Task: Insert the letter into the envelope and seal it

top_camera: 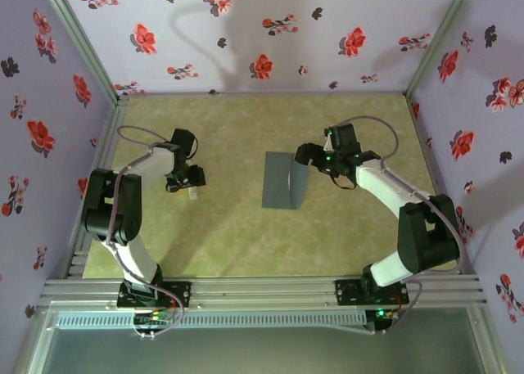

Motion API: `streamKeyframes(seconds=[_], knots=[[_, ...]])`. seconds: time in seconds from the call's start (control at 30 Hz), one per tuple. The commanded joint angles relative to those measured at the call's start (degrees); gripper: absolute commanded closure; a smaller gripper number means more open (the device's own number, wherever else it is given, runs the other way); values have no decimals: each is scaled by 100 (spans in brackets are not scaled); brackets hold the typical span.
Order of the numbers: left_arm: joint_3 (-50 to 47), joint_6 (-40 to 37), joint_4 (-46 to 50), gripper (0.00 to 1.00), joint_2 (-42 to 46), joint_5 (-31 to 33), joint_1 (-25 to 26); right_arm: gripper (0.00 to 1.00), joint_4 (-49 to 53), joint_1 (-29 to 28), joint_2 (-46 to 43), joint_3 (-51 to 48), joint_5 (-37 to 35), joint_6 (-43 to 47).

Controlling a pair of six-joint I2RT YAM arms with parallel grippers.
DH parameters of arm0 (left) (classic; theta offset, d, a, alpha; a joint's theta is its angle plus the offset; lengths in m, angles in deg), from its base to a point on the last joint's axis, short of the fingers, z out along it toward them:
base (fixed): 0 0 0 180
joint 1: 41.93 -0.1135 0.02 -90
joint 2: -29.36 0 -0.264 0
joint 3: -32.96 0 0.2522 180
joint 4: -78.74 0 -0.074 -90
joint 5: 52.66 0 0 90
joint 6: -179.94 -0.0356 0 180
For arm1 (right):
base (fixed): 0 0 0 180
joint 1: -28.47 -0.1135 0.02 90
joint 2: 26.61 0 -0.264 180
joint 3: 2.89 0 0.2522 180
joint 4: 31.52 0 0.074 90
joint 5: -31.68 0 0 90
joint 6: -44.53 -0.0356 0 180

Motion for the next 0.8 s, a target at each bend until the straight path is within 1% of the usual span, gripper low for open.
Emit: streamKeyframes(seconds=[0.0, 0.2, 0.47, 0.57, 0.63, 0.7, 0.77], knots=[[169, -135, -101, 39, -121, 164, -17, 13, 57, -4, -26, 5, -60, 103], [140, -119, -137, 39, -245, 153, -17, 14, 55, 0, 39, -11, -50, 93], [57, -3, -194, 46, -310, 144, 45, 15, 23, 7, 101, -46, -51, 66], [44, 40, -189, 52, -394, 184, 83, 16, 30, 9, 145, -28, -33, 59], [17, 66, -218, 53, -425, 233, 114, 16, 0, 15, 164, -37, -16, 45], [6, 82, -227, 59, -451, 239, 114, 16, 23, 11, 186, -18, -6, 50], [-3, 98, -236, 60, -468, 244, 122, 17, 26, 15, 190, -27, -15, 51]])
